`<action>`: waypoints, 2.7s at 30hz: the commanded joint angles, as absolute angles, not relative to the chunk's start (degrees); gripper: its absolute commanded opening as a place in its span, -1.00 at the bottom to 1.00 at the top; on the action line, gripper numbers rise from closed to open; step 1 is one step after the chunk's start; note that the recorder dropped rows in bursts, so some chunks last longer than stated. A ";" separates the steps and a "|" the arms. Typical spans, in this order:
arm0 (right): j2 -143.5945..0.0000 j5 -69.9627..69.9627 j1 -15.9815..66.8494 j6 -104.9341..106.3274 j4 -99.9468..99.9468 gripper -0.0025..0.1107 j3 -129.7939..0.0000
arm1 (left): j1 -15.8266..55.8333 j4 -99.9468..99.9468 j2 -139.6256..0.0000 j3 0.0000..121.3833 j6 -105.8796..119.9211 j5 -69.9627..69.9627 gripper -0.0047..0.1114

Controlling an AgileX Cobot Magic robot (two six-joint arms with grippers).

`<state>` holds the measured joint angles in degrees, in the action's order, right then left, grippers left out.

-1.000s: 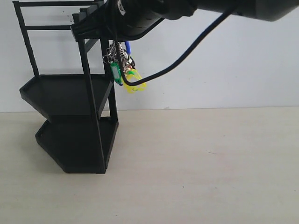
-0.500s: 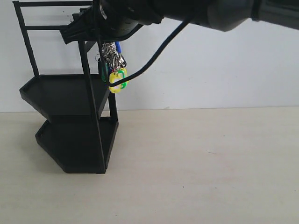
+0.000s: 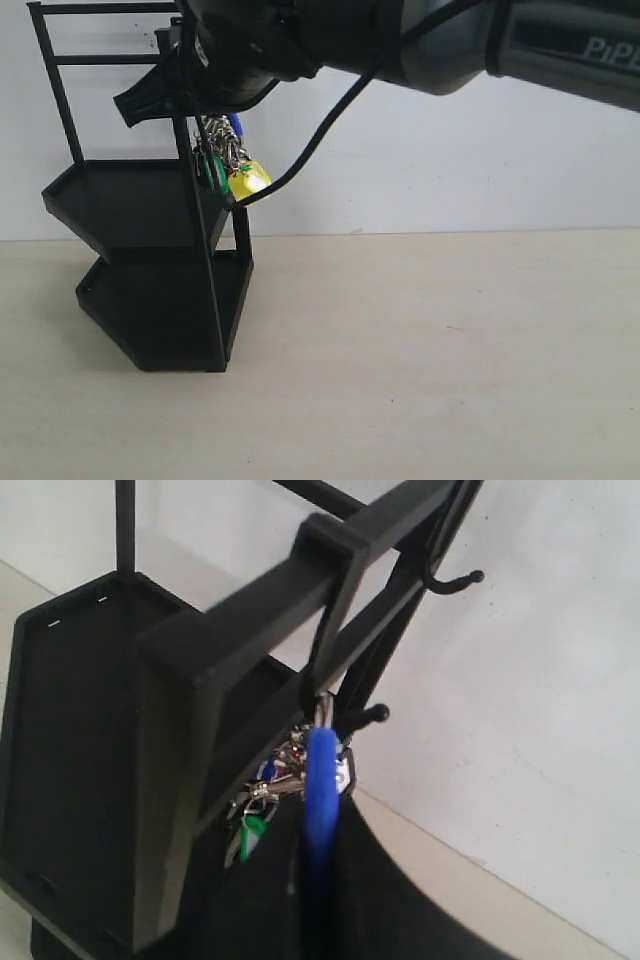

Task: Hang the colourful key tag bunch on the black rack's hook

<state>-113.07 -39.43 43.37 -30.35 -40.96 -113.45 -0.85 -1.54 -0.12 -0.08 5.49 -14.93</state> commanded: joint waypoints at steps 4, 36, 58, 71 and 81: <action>-112.82 -36.24 43.56 -29.62 -39.11 -0.58 -113.99 | -0.78 -1.34 0.00 0.00 5.55 -14.56 -0.84; -79.72 -69.96 43.34 -26.84 -49.68 -0.96 -97.45 | -0.78 -1.34 0.00 0.00 5.55 -14.56 -0.84; -23.26 -68.68 43.34 -40.58 -47.62 -0.96 -39.53 | -0.78 -1.34 0.00 0.00 5.55 -14.56 -0.84; -14.60 -68.26 43.34 -40.58 -46.79 -0.96 -39.35 | -0.78 -1.34 0.00 0.00 5.55 -14.56 -0.84; -9.16 -66.29 27.94 -43.78 -46.79 -0.96 -39.35 | -0.78 -1.34 0.00 0.00 5.55 -14.56 -0.84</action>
